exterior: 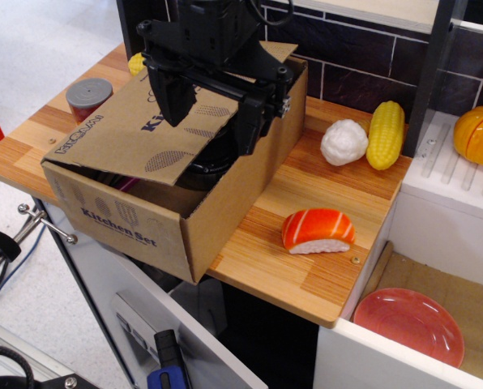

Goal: Open brown1fbox flap

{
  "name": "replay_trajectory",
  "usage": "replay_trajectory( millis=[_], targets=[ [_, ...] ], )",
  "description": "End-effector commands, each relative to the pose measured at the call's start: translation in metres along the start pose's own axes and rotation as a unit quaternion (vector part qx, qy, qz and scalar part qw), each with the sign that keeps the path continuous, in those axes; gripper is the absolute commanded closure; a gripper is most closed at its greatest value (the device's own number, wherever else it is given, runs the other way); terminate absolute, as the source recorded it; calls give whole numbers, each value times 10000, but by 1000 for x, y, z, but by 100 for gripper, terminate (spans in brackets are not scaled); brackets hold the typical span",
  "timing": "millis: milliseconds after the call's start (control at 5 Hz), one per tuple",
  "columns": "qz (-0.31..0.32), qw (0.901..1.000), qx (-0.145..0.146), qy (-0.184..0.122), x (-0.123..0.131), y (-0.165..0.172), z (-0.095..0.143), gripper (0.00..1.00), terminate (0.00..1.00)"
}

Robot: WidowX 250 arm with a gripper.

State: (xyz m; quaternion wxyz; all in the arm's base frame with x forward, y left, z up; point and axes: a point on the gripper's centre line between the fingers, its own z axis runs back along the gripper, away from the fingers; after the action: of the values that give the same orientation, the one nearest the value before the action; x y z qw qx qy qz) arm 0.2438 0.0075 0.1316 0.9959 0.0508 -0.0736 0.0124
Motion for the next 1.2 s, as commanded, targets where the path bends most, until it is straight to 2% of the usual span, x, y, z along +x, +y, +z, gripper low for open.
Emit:
replay_trajectory(
  millis=[0,400,600,800,1000],
  targets=[
    [0,10000,0,0,0,0,0,0,0],
    [-469,9967,649,-128,4,21,-12,0,0],
    [-620,9950,750,-227,5,25,-19,0,0],
    [-805,9910,994,-383,5,21,-26,0,0],
    [-1037,9839,1378,-475,6,20,-25,0,0]
  ],
)
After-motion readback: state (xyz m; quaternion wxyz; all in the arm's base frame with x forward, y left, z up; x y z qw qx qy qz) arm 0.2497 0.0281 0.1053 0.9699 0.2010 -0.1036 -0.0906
